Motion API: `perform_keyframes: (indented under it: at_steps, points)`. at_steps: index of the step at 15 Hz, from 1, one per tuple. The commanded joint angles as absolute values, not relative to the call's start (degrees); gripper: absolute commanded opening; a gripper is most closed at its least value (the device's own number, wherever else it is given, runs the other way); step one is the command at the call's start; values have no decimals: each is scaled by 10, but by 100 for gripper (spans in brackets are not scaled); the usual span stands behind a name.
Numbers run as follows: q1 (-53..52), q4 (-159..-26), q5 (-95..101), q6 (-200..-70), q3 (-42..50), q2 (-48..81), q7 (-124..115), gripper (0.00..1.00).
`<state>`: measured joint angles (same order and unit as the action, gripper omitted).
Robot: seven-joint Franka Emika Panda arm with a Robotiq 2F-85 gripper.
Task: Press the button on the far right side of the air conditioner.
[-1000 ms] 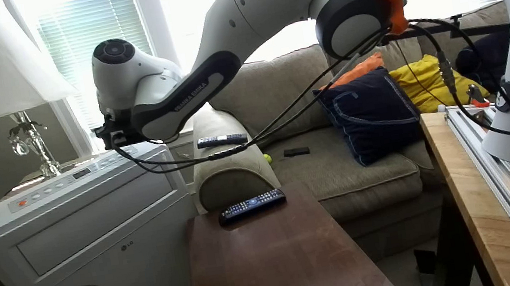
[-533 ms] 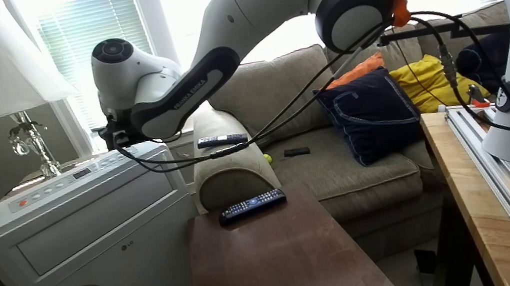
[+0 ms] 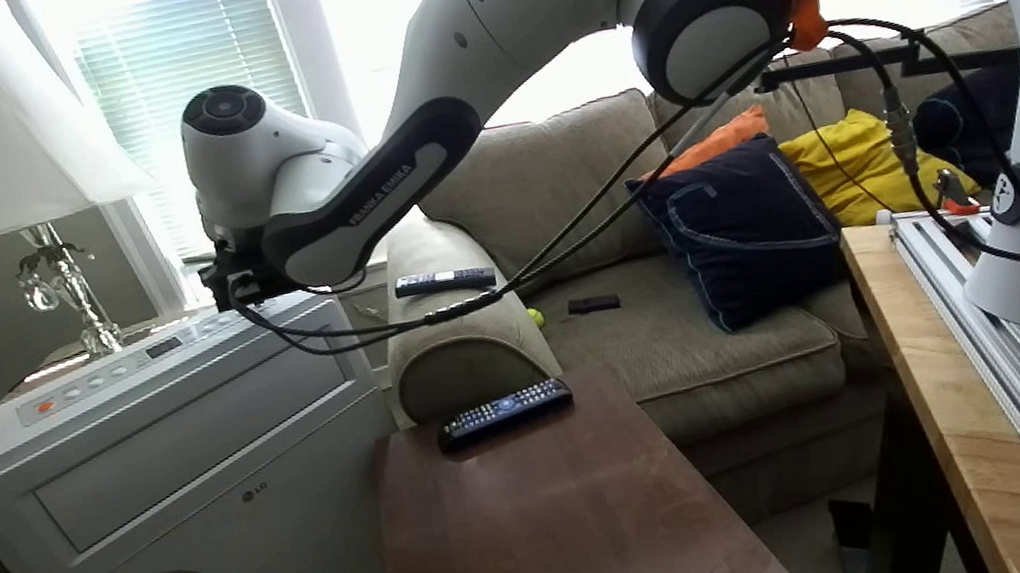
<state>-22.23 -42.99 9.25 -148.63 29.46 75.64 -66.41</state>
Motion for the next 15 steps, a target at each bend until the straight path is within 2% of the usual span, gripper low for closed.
perform_keyframes:
  at_steps: [1,15]
  points:
    - [-229,-447,95,-1483,299,748,-669,0]
    - [-229,-415,96,-1502,317,766,-690,0]
